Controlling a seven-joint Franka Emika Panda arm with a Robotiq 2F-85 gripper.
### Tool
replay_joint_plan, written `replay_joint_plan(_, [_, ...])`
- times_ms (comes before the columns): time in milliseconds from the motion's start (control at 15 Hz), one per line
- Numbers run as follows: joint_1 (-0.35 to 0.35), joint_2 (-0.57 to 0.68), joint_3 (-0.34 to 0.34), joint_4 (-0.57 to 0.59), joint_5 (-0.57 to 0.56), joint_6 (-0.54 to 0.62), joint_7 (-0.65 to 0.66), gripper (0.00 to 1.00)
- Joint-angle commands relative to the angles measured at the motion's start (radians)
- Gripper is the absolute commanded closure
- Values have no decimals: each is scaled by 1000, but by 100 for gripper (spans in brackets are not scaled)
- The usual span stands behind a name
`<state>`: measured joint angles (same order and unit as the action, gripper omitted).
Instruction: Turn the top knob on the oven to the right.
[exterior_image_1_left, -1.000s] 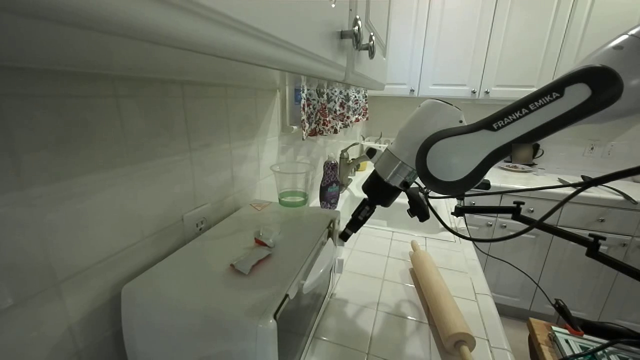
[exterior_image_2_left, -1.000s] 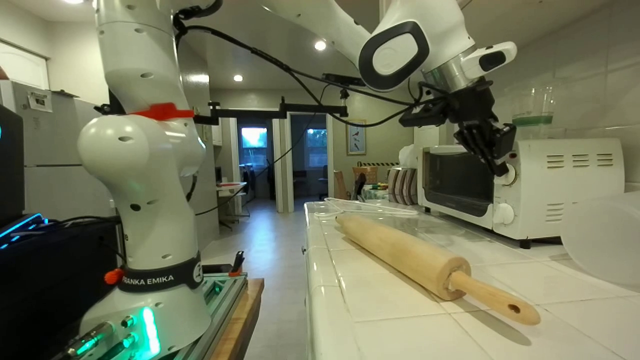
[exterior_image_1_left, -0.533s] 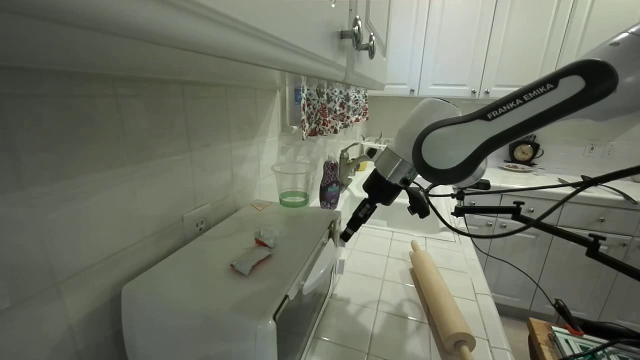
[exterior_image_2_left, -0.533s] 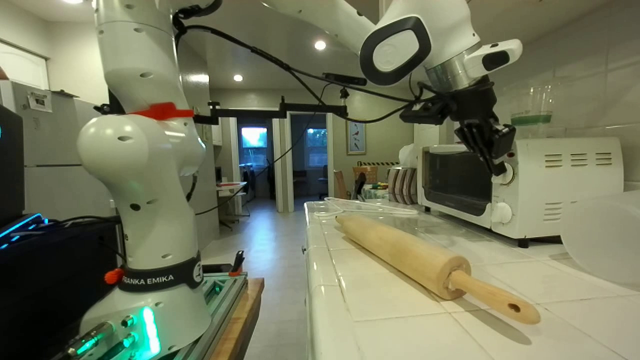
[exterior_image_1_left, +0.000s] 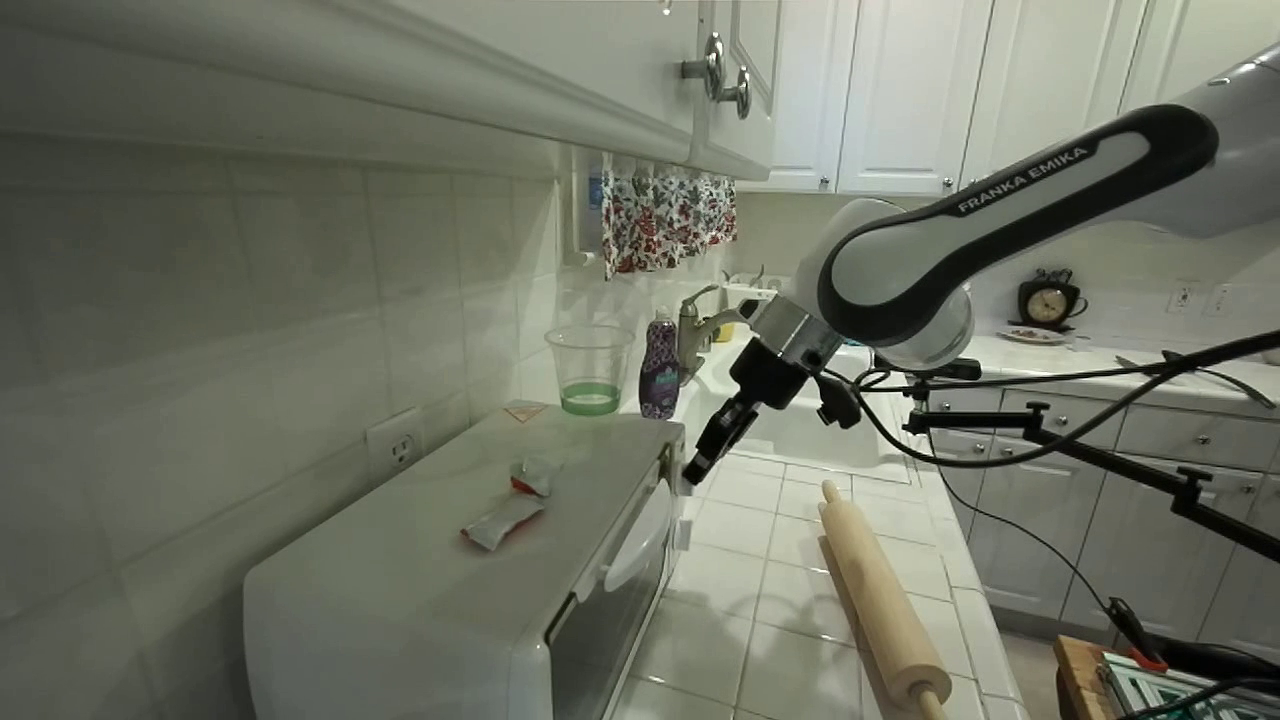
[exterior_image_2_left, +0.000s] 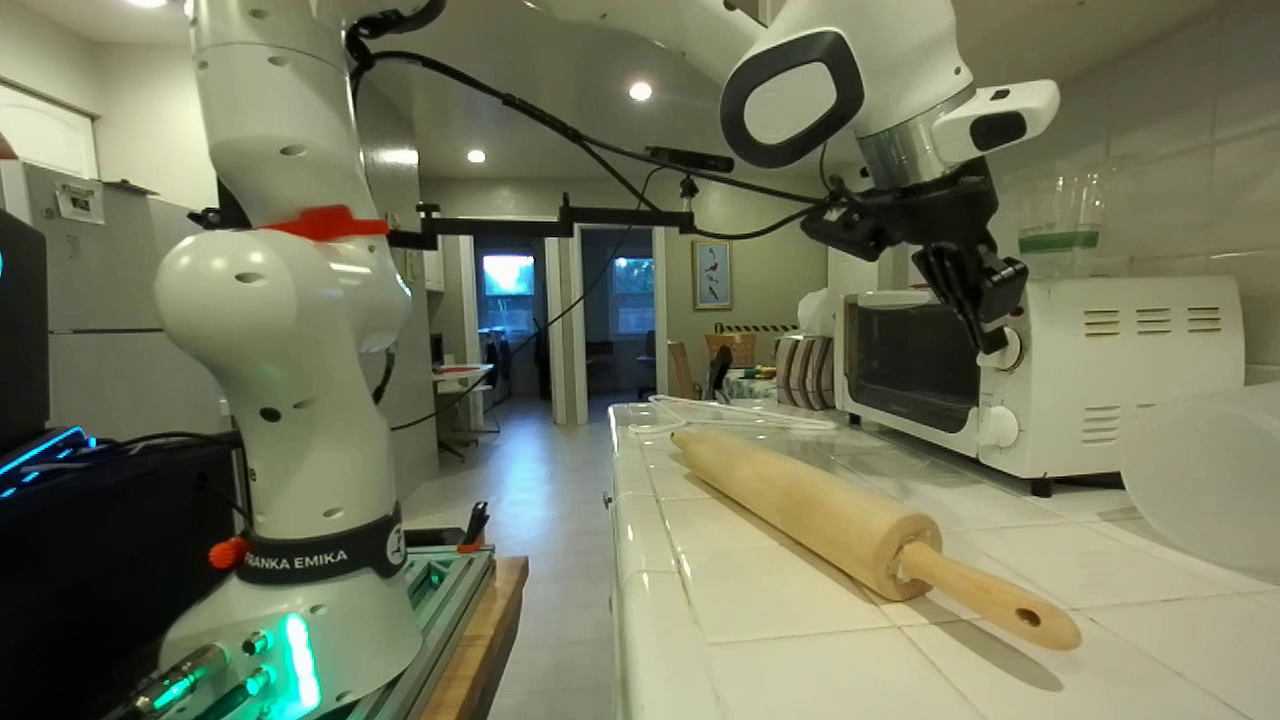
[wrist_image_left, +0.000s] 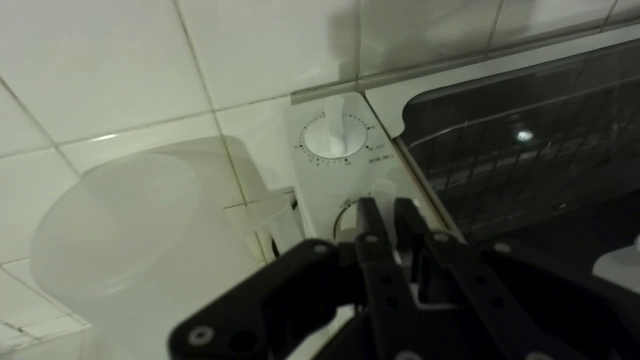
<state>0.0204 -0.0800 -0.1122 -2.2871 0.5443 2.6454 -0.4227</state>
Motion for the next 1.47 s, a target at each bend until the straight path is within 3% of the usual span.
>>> replay_joint_plan(0, [-10, -6, -12, 19, 105, -60, -60, 97])
replay_joint_plan(1067, [-56, -21, -21, 1, 507, -188, -332, 97])
replay_joint_plan(1400, [-67, -16, -20, -17, 563, -213, -390, 97])
